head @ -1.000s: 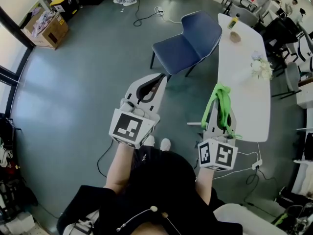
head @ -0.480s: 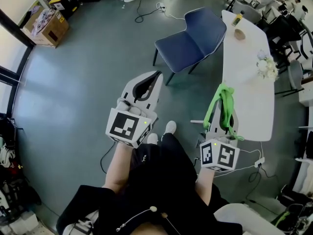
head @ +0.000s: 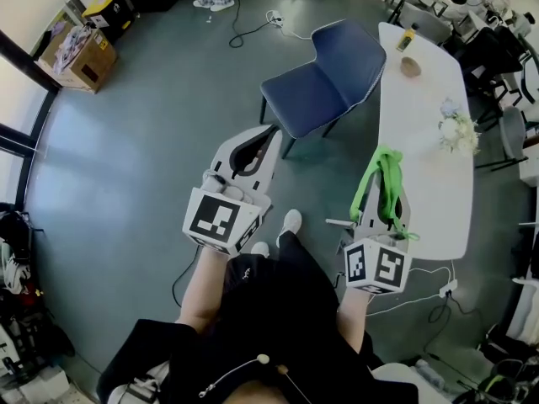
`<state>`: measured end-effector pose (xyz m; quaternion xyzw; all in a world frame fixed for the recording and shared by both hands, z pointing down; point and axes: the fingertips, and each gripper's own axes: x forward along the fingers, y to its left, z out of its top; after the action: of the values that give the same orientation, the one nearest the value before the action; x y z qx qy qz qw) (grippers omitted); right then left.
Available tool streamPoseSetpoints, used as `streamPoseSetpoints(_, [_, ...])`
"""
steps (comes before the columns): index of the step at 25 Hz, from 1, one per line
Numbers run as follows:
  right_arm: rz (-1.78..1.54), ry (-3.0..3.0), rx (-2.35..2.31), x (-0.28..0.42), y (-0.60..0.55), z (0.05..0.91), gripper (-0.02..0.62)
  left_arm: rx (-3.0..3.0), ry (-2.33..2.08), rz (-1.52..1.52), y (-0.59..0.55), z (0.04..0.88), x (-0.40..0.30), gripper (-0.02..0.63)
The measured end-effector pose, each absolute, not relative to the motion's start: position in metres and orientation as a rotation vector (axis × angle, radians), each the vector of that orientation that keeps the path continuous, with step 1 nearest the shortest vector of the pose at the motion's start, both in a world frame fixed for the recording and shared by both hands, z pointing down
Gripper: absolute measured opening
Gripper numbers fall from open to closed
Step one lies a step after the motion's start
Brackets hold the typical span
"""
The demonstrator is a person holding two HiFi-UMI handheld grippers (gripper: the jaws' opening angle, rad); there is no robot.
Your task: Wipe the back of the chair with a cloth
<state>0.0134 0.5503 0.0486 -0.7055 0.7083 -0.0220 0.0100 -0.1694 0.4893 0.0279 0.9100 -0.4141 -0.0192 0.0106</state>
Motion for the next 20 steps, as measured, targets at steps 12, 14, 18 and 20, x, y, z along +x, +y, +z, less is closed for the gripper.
streamPoseSetpoints(12, [-0.118,2.199,-2.135,0.078,0.461,0.052,0.043,2.837,-1.362,-0.006,0.41,0.025,-0.112,0.002])
streamPoseSetpoints(14, [-0.128,2.201,-2.128,0.084,0.452,0.053,0.043,2.821,-1.371,0.01,0.402,0.029,-0.109,0.002])
streamPoseSetpoints(18, [-0.144,2.199,-2.126,0.097,0.435,0.056,0.043,2.802,-1.377,0.028,0.387,0.033,-0.1,0.002])
streamPoseSetpoints(20, [-0.161,2.199,-2.131,0.104,0.429,0.06,0.043,2.795,-1.375,0.035,0.38,0.034,-0.094,0.002])
